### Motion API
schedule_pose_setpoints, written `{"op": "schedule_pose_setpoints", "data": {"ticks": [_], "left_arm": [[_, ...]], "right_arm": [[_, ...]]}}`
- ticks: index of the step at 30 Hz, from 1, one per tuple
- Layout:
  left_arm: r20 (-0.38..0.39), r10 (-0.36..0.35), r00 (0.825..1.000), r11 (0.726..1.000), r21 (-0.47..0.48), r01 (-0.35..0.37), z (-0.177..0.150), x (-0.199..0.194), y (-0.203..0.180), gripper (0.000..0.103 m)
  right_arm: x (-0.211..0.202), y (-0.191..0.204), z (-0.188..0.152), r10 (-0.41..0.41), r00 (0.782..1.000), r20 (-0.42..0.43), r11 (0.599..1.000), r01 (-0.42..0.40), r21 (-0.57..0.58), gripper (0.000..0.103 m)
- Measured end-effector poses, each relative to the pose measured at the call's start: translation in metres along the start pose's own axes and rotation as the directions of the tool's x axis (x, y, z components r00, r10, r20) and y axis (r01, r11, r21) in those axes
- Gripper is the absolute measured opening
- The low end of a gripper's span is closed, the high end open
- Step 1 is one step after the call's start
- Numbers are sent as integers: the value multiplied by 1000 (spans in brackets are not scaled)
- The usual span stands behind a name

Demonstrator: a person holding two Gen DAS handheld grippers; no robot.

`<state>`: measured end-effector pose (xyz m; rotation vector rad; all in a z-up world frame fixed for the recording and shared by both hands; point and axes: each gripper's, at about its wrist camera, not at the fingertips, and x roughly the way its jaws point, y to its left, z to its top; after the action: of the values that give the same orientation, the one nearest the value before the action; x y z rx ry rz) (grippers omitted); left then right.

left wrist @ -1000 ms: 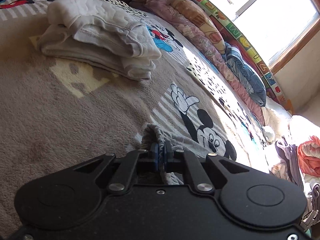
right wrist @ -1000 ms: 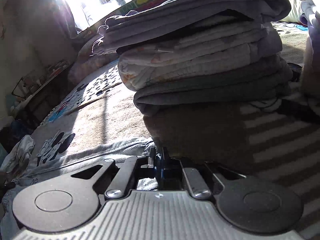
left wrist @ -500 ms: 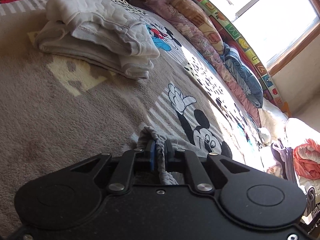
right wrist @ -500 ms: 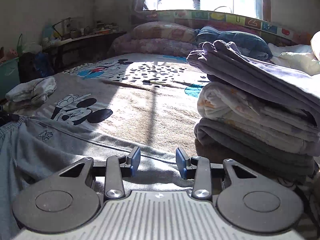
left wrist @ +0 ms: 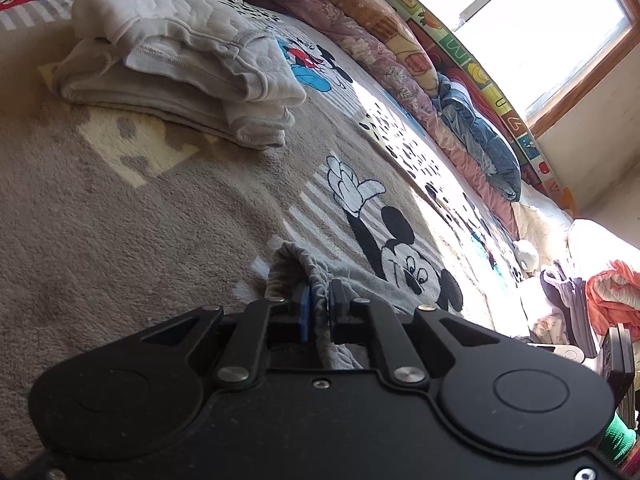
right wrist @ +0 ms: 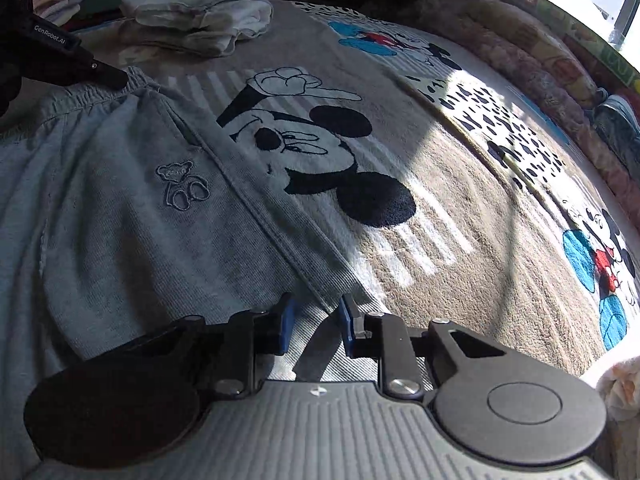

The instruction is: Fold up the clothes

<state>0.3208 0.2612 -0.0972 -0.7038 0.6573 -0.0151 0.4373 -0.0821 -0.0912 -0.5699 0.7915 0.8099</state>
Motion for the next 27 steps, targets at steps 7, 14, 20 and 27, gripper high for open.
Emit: {"op": "schedule_pose_setpoints", "data": {"ticks": [7,14,20,27], "left_arm": [[80,-33,996,999,-10,34,3,-11,-1,3],[32,14,999,999,-45,-13,3,0,7,4],[33,-7,999,998,-67,9,3,-2,9,4],[24,4,1000,1000,10,-4,-2,0,-1,3]], "right_arm": [[-26,-27,13,-71,989,127,986,50,159,2],[-6,-27,13,-32,996,87,978,13,210,18],[-12,3,36,-2,992,129,995,-11,100,31],[22,15,48,-40,998,41,999,38,36,11]]}}
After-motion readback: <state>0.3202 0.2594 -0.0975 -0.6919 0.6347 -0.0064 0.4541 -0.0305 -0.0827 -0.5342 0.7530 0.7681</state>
